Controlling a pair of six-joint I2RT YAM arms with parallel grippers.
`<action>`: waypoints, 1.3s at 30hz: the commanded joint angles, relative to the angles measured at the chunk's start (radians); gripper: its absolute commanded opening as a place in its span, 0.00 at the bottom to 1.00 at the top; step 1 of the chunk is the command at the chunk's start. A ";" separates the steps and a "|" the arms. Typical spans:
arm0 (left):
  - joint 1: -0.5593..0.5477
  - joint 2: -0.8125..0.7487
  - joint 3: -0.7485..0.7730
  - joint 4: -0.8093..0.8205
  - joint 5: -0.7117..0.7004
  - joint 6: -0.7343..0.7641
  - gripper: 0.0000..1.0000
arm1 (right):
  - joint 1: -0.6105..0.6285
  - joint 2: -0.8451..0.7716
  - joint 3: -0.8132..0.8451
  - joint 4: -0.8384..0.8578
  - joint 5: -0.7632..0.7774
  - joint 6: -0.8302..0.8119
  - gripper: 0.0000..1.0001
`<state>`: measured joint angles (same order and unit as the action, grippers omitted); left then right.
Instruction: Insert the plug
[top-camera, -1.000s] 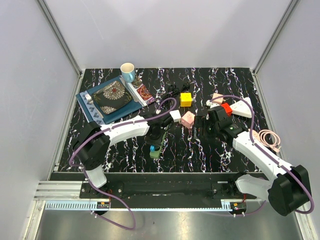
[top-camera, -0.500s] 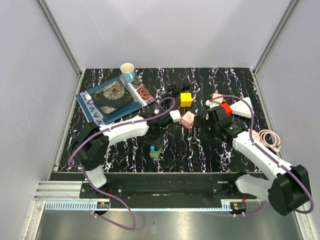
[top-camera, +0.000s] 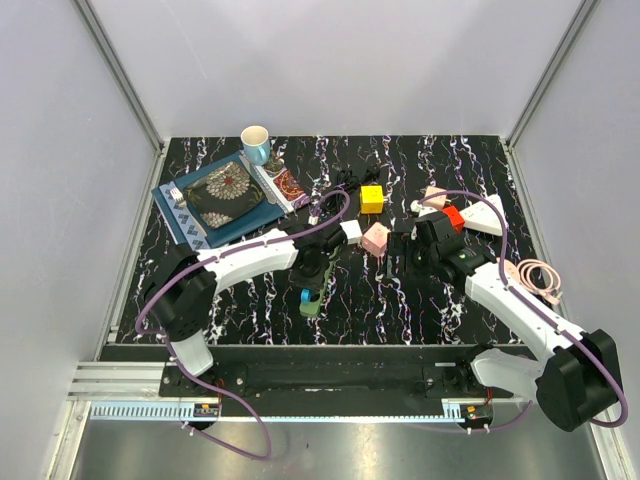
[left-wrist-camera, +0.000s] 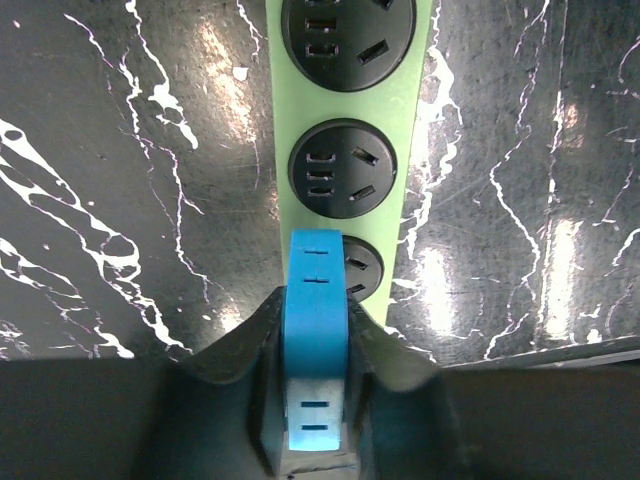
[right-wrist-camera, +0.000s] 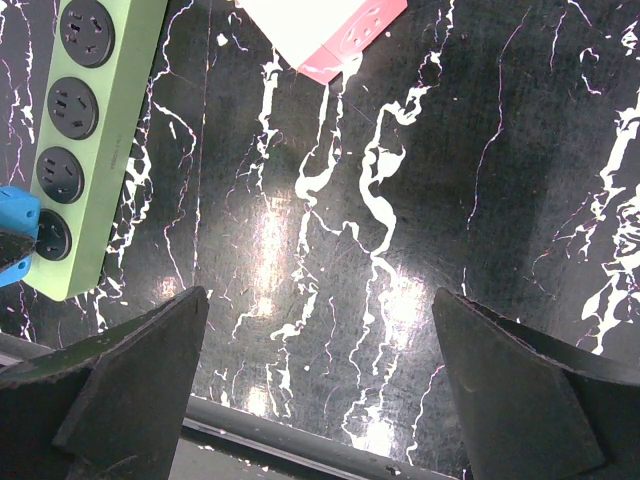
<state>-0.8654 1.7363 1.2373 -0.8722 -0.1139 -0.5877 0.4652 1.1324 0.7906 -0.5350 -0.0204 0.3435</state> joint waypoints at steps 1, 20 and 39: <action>-0.004 -0.023 -0.004 0.002 -0.009 -0.018 0.19 | 0.000 -0.002 0.021 0.030 -0.010 -0.015 1.00; -0.018 -0.055 -0.193 0.144 0.008 -0.032 0.01 | 0.000 -0.010 0.019 0.038 0.008 -0.015 1.00; 0.017 -0.237 0.111 0.050 -0.182 0.014 0.99 | 0.000 0.018 0.140 0.024 -0.018 -0.055 1.00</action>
<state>-0.8631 1.6138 1.2701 -0.8181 -0.2054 -0.5888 0.4652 1.1198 0.8604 -0.5358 -0.0200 0.3260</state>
